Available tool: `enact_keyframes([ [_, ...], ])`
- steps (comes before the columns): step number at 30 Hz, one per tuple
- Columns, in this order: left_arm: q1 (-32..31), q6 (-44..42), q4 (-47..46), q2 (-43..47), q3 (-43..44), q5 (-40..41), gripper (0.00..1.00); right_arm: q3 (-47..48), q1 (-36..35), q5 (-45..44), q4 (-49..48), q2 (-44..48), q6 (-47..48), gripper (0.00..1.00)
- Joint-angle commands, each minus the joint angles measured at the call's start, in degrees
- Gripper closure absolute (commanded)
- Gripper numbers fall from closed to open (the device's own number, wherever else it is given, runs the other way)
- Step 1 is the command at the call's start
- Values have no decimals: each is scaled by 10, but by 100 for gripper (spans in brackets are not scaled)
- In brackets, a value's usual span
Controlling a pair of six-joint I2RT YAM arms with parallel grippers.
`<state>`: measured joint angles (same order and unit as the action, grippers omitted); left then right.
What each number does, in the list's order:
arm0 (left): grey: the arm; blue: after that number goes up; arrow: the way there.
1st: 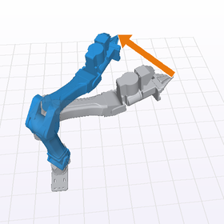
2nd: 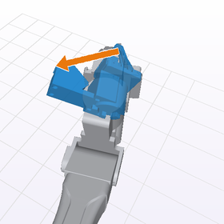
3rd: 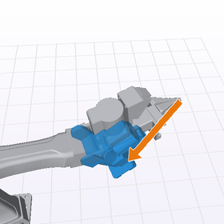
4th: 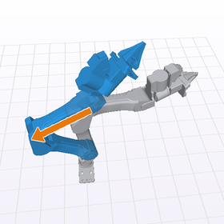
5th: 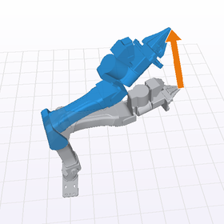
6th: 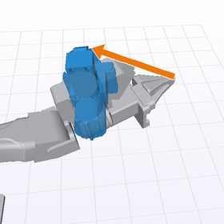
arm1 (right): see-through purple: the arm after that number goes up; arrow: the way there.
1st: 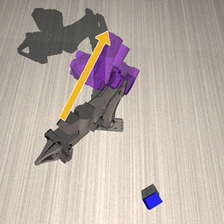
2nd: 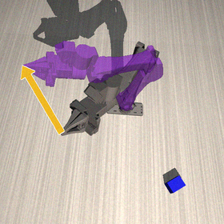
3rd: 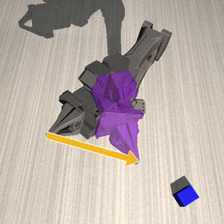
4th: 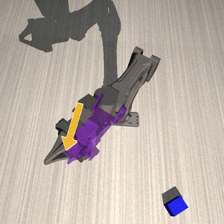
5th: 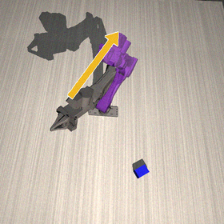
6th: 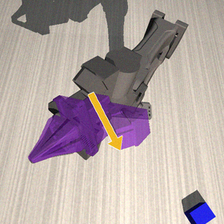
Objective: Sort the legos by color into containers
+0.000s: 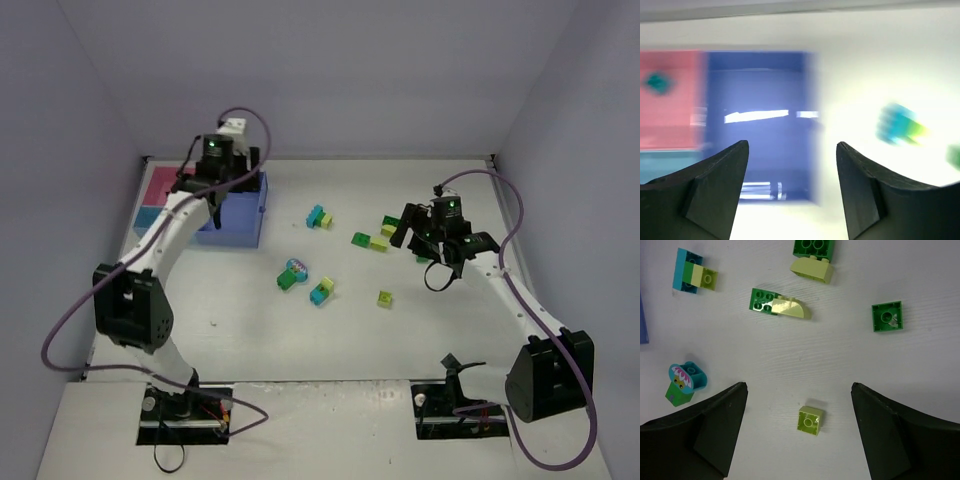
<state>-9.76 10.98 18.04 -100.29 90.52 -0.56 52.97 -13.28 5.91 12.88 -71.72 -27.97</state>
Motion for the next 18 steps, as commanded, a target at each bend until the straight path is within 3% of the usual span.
enact_keyframes([
  [1,-93,11,2,94,-59,-30,36,25,6,-22,0,10,-2,19],
  [8,-322,118,-1,155,-143,-4,36,-11,17,-44,16,21,-45,18],
  [12,-400,177,-31,121,-152,56,36,-30,40,-57,35,23,-83,16],
  [18,-471,243,-38,6,-77,85,35,-58,113,-78,53,38,-113,15],
])
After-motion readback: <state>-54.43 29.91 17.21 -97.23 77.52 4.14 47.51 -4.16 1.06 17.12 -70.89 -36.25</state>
